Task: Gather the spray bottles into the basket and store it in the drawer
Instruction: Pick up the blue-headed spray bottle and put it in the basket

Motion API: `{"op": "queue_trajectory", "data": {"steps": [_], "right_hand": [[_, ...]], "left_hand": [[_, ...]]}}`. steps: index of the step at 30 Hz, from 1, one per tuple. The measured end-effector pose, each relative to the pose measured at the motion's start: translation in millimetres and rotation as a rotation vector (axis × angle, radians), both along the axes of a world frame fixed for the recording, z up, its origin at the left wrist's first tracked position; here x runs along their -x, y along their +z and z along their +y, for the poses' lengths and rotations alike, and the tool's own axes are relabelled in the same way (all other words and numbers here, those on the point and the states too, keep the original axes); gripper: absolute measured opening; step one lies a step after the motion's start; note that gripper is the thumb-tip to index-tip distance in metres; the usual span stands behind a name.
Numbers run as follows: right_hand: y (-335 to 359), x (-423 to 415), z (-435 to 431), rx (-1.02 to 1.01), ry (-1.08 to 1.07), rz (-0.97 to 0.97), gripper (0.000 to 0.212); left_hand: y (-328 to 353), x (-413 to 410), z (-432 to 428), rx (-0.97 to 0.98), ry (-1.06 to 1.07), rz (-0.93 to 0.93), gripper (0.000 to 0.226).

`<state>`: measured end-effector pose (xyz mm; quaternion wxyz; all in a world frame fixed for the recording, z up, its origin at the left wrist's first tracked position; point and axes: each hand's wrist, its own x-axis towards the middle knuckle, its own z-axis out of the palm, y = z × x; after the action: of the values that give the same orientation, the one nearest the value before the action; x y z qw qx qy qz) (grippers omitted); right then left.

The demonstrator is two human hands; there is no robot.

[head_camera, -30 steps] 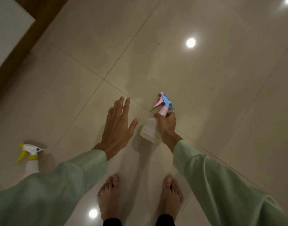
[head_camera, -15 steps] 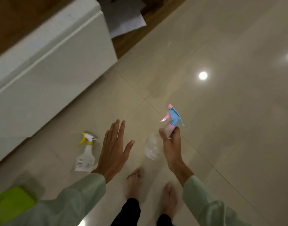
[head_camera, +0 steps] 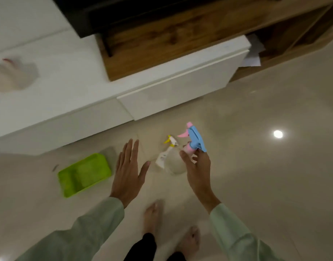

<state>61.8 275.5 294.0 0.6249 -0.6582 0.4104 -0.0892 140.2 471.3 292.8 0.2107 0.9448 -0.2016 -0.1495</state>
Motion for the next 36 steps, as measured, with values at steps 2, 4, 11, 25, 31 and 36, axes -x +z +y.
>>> {"op": "queue_trajectory", "data": {"steps": [2, 4, 11, 25, 31, 36], "right_hand": [[3, -21, 47, 0.019, 0.077, -0.012, 0.03], [5, -44, 92, 0.042, 0.166, -0.056, 0.033], [-28, -133, 264, 0.191, 0.397, -0.131, 0.023], [-266, -211, 415, 0.178, 0.408, 0.03, 0.019], [-342, -212, 429, 0.285, 0.402, 0.015, 0.016], [-358, -205, 426, 0.268, 0.437, 0.054, 0.04]], "left_hand": [[9, -8, 50, -0.005, 0.094, -0.005, 0.07], [15, -20, 94, 0.004, 0.164, 0.0, 0.07], [-14, -77, 253, -0.003, 0.319, 0.073, 0.069], [-198, -151, 383, -0.013, 0.331, 0.126, 0.069], [-256, -144, 384, 0.001, 0.341, 0.138, 0.069], [-265, -139, 375, 0.004, 0.353, 0.155, 0.066]]}}
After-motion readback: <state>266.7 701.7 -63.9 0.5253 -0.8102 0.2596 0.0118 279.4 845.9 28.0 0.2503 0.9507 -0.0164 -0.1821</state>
